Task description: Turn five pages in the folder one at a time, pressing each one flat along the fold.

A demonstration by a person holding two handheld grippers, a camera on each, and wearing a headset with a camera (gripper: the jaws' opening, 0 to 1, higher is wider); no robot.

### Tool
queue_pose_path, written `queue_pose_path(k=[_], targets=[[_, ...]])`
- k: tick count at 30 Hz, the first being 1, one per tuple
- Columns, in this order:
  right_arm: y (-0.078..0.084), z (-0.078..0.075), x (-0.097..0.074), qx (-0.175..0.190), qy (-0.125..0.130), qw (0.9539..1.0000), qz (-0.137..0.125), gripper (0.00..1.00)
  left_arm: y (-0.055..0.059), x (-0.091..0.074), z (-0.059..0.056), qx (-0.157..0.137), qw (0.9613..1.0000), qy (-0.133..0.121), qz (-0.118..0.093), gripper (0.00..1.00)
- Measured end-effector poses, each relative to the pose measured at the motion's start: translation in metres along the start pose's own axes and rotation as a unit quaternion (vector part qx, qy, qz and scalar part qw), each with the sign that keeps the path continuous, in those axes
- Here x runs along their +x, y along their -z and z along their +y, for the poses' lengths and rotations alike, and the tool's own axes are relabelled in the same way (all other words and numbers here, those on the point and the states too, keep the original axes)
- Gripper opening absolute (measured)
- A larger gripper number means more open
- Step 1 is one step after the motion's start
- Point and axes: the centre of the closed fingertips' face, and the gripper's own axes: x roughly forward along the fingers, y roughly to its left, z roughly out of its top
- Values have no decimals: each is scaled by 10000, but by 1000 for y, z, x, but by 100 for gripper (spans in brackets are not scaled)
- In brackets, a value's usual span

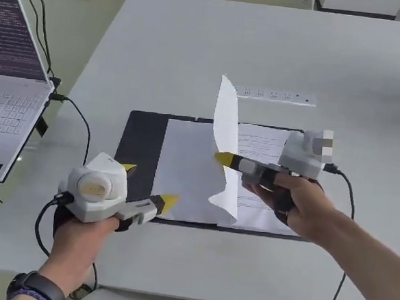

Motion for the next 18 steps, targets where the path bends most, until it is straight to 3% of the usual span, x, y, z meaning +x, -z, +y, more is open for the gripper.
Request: queue_pose_path(k=[13,18], targets=[[21,1,50,119,-119,9991,392,0,6,-9,10,-181,9998,-99,-4,64],[35,-5,68,196,-83,9979,605,0,7,-14,13,-263,9995,-160,-33,64]])
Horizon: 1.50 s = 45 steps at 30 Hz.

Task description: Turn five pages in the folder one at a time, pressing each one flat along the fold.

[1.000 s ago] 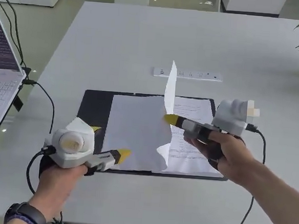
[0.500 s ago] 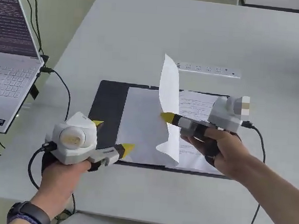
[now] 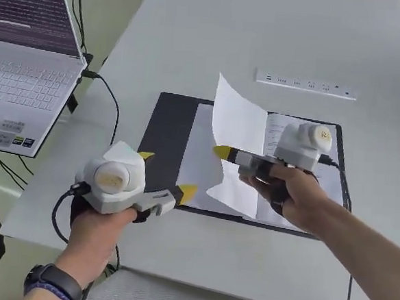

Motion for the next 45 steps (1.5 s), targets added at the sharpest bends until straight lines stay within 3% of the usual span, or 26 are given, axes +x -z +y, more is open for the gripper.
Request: queue_pose_path(k=[7,20,21,25,32,41,45], targets=[[20,-10,18,142,175,9993,306,0,10,-4,13,-150,9998,-126,37,64],[48,-33,45,475,448,9958,650,0,12,-7,13,-213,9996,-157,76,65],[48,-44,49,539,475,9951,684,0,11,-6,13,-209,9996,-146,69,65],[52,-64,59,691,604,9932,720,0,14,-6,13,-229,9996,-121,94,65],[59,-80,72,839,725,9911,735,0,22,-7,14,-241,9995,-124,176,65],[58,-80,75,800,734,9921,636,0,30,-9,12,-310,9991,-170,235,66],[57,-76,76,788,668,9927,616,6,32,-7,11,-271,9991,-151,296,67]])
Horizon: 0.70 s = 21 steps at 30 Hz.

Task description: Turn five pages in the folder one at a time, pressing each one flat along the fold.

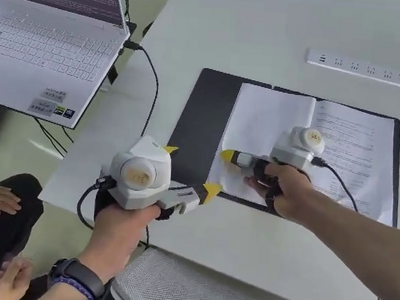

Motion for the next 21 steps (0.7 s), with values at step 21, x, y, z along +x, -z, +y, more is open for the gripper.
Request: queue_pose_path(k=[21], targets=[[-18,33,-29,-284,-583,9976,-249,41,-3,21,-13,332,9987,304,217,60]])
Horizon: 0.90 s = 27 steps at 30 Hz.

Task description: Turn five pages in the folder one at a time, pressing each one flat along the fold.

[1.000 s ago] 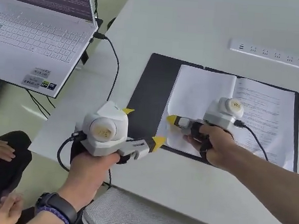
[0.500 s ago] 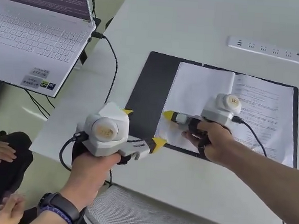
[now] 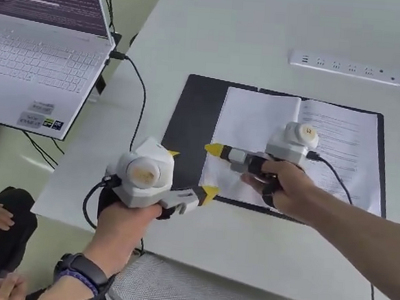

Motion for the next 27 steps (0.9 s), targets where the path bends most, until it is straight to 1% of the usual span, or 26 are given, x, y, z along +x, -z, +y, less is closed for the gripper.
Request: queue_pose_path(k=[2,4,6,7,9,11,12,13,14,17,22,27], targets=[[-9,3,-10,-100,-19,9999,-117,42,-3,4,-1,54,10000,70,-12,57],[-19,3,-19,-158,-7,9996,-233,42,-5,9,0,74,9999,111,-10,53],[-25,3,-26,-214,3,9993,-314,42,-7,13,0,111,9999,127,-6,49],[-30,1,-31,-242,8,9990,-364,42,-8,16,-1,127,9998,173,7,48],[-36,1,-40,-259,-3,9986,-452,42,-9,20,-3,177,9996,208,32,47],[-39,1,-48,-306,32,9982,-517,42,-9,23,-3,260,9994,228,66,42],[-41,0,-53,-333,43,9979,-557,42,-9,25,-1,281,9993,229,84,40],[-41,3,-58,-346,57,9977,-581,42,-7,29,1,291,9992,243,110,39],[-41,3,-61,-358,68,9976,-596,41,-7,30,0,288,9991,266,131,39],[-40,5,-72,-376,106,9971,-651,41,1,39,2,349,9986,282,276,35],[-38,3,-86,-323,171,9967,-720,39,11,49,-1,457,9973,388,432,28],[-35,1,-99,-243,212,9963,-799,38,22,58,-1,399,9969,422,532,20]])
